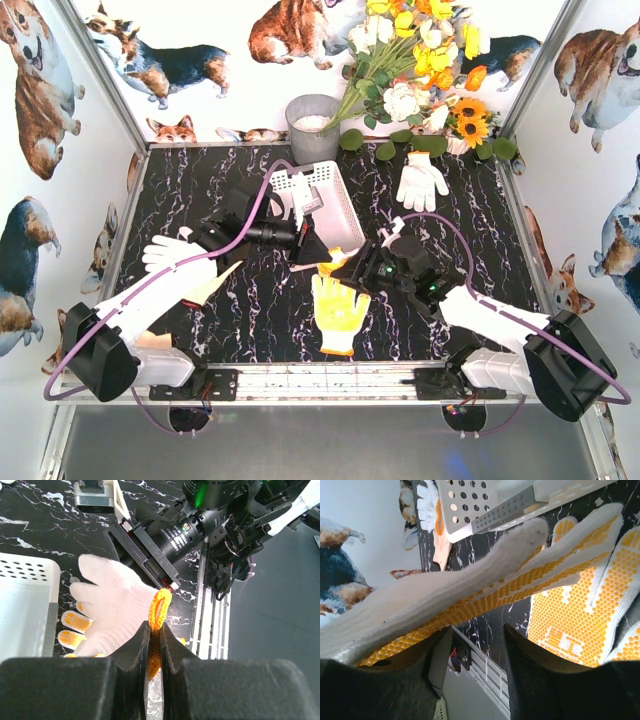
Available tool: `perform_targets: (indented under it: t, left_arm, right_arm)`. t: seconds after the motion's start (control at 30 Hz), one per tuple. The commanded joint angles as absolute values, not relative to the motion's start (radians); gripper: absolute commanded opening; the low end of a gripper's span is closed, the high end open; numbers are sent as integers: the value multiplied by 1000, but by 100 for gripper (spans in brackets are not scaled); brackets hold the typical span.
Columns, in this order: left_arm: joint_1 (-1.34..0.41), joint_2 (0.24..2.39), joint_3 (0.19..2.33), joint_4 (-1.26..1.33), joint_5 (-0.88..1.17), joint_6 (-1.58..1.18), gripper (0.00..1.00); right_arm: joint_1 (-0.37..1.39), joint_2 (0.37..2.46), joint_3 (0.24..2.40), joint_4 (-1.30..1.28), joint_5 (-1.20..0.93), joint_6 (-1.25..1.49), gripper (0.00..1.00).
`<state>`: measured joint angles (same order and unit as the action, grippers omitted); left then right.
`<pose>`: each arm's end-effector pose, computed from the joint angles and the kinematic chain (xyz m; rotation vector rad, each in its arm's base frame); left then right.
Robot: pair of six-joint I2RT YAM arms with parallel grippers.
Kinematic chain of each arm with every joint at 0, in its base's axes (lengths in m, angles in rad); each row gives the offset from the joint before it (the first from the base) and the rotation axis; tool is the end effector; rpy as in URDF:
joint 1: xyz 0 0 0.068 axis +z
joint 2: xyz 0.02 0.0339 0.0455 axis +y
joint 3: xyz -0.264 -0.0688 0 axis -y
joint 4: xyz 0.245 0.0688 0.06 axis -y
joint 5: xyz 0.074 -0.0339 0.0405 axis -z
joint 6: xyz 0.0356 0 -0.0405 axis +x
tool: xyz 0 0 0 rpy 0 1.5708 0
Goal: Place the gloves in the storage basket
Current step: Turn over the glove.
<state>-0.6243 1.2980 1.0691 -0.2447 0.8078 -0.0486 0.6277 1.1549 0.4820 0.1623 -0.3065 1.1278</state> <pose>0.2193 -0.1897 0.3256 1.0902 1.8050 -1.2348 0.1851 0.1476 0.1965 0.3771 2.3402 1.2973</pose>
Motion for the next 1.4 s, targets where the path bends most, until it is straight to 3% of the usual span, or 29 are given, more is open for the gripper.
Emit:
perform_targets:
  t: [0.0,0.2,0.43,0.7,0.9,1.1,1.37]
  left_arm:
    - [-623,1297,1059,-266,857,-21,0]
    - [-624,1302,1042,-265,832,-12,0]
    - [-624,1293,1046,-204,631,-57,0]
    - [-624,1354,1162,-338,701,8,0]
    - [-624,1383,1229,-490,786,120,0]
    - [-624,1402,1259,-556,862,161,0]
    - [-624,1407,1269,-594,867,184,0]
  right_arm:
    - [632,1156,502,243,-252,1119,47]
    - [632,1168,490,261,-226,1127,48]
    - [631,1066,464,106,-167,1125,50]
    - [632,859,590,-257,-171,778,58]
    - [632,746,652,-264,-280,504,65]
    - [632,813,739,-212,-395,371,68]
    - [632,972,796,-90,-584,379,65]
